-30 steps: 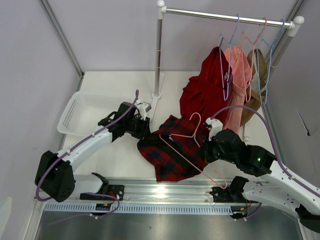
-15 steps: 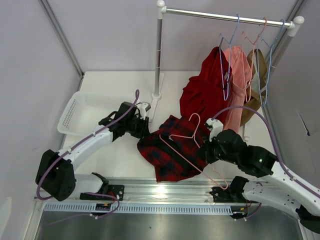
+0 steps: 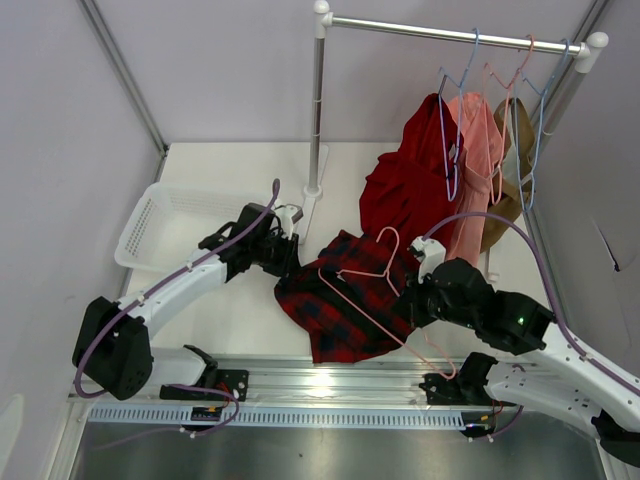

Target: Place the skirt on the hanger

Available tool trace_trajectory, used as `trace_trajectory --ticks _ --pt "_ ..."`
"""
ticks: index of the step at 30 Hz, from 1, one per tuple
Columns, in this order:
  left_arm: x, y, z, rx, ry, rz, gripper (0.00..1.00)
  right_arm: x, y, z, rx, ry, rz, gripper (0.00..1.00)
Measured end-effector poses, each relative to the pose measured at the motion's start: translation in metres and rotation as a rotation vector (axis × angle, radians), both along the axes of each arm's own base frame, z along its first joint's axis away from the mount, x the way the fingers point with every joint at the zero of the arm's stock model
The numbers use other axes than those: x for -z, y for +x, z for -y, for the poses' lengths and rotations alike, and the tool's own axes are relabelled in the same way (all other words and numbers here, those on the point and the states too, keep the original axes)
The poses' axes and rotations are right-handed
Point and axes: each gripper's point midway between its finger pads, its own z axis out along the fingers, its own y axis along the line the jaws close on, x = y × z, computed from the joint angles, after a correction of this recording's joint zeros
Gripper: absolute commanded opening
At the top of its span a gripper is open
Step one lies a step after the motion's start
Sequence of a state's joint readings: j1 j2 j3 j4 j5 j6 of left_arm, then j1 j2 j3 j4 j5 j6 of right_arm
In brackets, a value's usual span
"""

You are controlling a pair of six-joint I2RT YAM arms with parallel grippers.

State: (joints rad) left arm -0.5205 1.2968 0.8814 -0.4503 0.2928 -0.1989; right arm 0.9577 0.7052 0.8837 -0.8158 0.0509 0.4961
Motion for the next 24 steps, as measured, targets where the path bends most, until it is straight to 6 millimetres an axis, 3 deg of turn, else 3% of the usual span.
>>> trace_trajectory --ticks 10,18,24 --pt "-0.001 -0.003 0.003 0.014 -0.015 -0.009 0.23 -0.001 0.003 -0.004 0.0 0.006 0.004 0.0" --pt "-0.001 -0.002 0.003 0.012 -0.014 -0.008 0.01 -0.003 0.0 -0.007 -0.018 0.022 0.0 0.0" --pt "-0.001 -0.003 0.003 0.013 -0.014 -0.009 0.0 -0.008 -0.007 -0.014 -0.063 0.053 -0.001 0.0"
